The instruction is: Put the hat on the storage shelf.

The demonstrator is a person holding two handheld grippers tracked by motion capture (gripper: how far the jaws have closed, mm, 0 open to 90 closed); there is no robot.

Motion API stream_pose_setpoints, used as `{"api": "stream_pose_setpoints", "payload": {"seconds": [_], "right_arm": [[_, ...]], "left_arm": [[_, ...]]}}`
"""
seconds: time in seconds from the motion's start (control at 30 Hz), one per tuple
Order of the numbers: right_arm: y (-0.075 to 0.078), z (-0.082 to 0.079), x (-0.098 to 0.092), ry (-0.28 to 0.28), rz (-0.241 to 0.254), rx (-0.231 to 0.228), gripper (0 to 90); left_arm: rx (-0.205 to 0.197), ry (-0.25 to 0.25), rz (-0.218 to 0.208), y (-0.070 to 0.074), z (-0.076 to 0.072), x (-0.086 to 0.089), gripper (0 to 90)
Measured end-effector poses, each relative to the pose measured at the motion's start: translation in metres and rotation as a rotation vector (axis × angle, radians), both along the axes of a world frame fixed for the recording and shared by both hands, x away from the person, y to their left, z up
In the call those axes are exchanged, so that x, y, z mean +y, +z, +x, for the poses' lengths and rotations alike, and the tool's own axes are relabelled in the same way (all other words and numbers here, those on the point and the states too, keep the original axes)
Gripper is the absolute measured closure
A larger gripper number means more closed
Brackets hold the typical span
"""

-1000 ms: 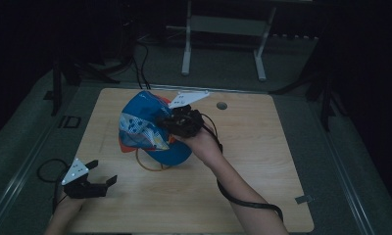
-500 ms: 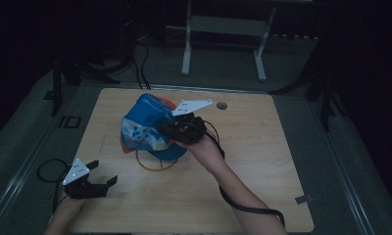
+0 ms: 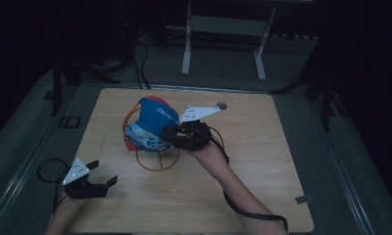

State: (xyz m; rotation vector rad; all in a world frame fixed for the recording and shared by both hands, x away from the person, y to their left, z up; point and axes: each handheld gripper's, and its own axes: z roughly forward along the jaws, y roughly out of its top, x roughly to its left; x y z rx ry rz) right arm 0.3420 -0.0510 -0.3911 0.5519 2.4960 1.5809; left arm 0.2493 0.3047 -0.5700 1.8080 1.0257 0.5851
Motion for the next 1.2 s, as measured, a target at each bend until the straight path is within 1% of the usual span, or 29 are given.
{"api": "stream_pose_setpoints", "payload": {"seconds": [0.07,0.1,0.13,0.2,0.23,0.27,0.3,0.33,0.4,0.43,0.47,0.53,0.57,0.6,0.67,0.7,0.83,0.87,1.0,1.07,1.1,1.13,1.2], "right_arm": [[0.001,-0.003,-0.002,-0.002,0.002,-0.016,60.7],[0.001,-0.006,-0.005,0.007,0.013,-0.023,56.5],[0.002,-0.007,-0.006,0.004,0.013,-0.029,49.2],[0.001,-0.009,-0.008,0.008,0.009,-0.038,41.4],[0.001,-0.009,-0.008,0.008,0.009,-0.038,41.4],[0.001,-0.011,-0.01,0.013,0.007,-0.047,36.4],[0.0,-0.012,-0.012,0.01,0.01,-0.049,34.2],[0.0,-0.012,-0.012,0.01,0.01,-0.049,34.2],[-0.001,-0.014,-0.014,0.02,0.01,-0.047,27.2],[-0.003,-0.015,-0.015,0.033,0.013,-0.044,23.8],[-0.003,-0.015,-0.015,0.033,0.013,-0.044,23.8],[-0.006,-0.017,-0.017,0.049,0.008,-0.041,15.5],[-0.007,-0.019,-0.018,0.056,0.001,-0.044,15.4],[-0.01,-0.021,-0.021,0.061,0.008,-0.042,14.1],[-0.012,-0.022,-0.022,0.06,0.007,-0.04,13.8],[-0.015,-0.024,-0.025,0.063,-0.007,-0.052,13.6],[-0.021,-0.025,-0.03,0.057,-0.01,-0.056,13.6],[-0.026,-0.027,-0.032,0.054,-0.02,-0.068,13.6],[-0.032,-0.028,-0.036,0.061,-0.03,-0.078,13.7],[-0.039,-0.03,-0.04,0.058,-0.044,-0.081,13.7],[-0.039,-0.03,-0.04,0.058,-0.044,-0.081,13.7],[-0.045,-0.031,-0.043,0.057,-0.055,-0.076,13.7],[-0.05,-0.031,-0.046,0.061,-0.063,-0.076,13.8]], "left_arm": [[0.0,-0.001,-0.001,0.0,0.0,0.0,4.2],[-0.001,-0.002,0.0,0.0,0.0,0.0,4.2],[0.0,-0.002,0.001,0.0,0.0,0.0,4.3],[0.0,-0.006,0.0,0.0,0.0,0.0,4.2],[0.0,-0.006,0.0,0.0,0.0,0.0,4.2],[-0.001,-0.006,-0.001,0.0,0.0,0.0,4.2],[-0.001,-0.006,-0.001,0.0,0.0,0.0,4.2],[-0.002,-0.006,-0.001,0.0,0.0,0.0,4.2],[-0.002,-0.006,-0.003,0.0,0.0,-0.001,4.3],[-0.002,-0.006,-0.003,0.0,0.0,-0.001,4.2],[-0.001,-0.007,-0.001,0.0,0.0,-0.001,4.2],[0.0,-0.006,-0.002,0.0,0.0,-0.001,4.2],[0.0,-0.006,-0.003,0.0,0.0,-0.001,4.3],[-0.001,-0.006,-0.003,0.0,-0.001,-0.001,4.2],[0.0,-0.006,-0.003,0.0,-0.001,-0.001,4.2],[-0.001,-0.006,-0.003,0.0,-0.001,-0.001,4.2],[0.0,-0.007,-0.005,0.0,-0.001,-0.001,4.2],[0.0,-0.008,-0.005,0.0,-0.001,-0.001,4.2],[0.002,-0.009,-0.005,0.0,-0.001,-0.001,4.2],[0.002,-0.008,-0.009,0.0,-0.001,0.0,4.2],[0.002,-0.008,-0.007,0.0,-0.001,0.0,4.2],[0.002,-0.008,-0.008,0.0,-0.001,0.0,4.2],[0.001,-0.008,-0.007,0.0,-0.001,0.0,4.2]]}}
